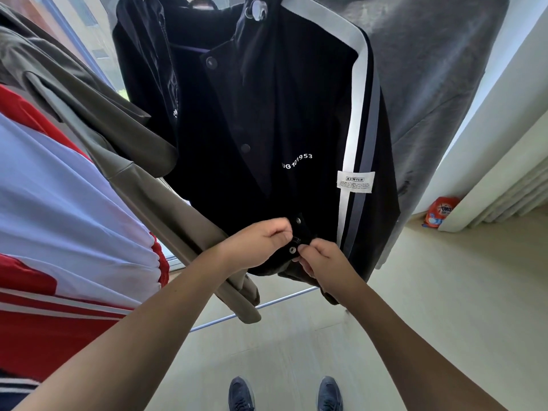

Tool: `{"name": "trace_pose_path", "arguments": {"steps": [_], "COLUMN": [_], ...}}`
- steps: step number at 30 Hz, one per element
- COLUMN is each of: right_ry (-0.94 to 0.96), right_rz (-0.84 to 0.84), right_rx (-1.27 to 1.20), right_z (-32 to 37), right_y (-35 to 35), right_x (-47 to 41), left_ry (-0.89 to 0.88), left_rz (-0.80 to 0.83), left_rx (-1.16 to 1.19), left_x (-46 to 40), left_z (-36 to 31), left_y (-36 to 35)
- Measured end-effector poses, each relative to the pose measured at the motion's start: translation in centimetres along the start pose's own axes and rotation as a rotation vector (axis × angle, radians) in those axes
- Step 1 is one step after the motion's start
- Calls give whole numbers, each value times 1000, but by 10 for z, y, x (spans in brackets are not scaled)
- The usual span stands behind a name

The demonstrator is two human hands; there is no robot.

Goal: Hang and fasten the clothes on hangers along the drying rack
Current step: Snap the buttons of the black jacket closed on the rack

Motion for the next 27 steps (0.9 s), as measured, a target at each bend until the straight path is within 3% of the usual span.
{"name": "trace_pose_path", "arguments": {"steps": [5,9,13,19,23,27], "right_ry": [-55,-105,-145,-198,-227,-399], "right_rz": [47,83,118,154,121,117], "right_rx": [-121,-178,-197,-206,-241,-422], "right_z": [-1,-3,-4,-2,-3,-2], "right_y": [9,5,-1,3,4,7], "right_x": [2,1,2,-4,-8,-11], "left_ry": [47,109,24,25,38,37], "left_rz": [-51,-74,-63,-18,-15,-80], "left_rx": [32,-93,-237,131,90,35], "left_x": [-3,-7,-9,0,2,2], "left_z": [18,25,25,26,19,17], "left_y": [-7,-8,-8,-4,0,0]}}
Point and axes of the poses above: each hand's wrist, its own x-axis away from the middle knuckle, its own y-axis out of the back of the hand, z = x × y, the point moved 2 cm from there along -x, towards the middle knuckle, and after that the axes turned 3 degrees about -x, right-handed, at the moved point
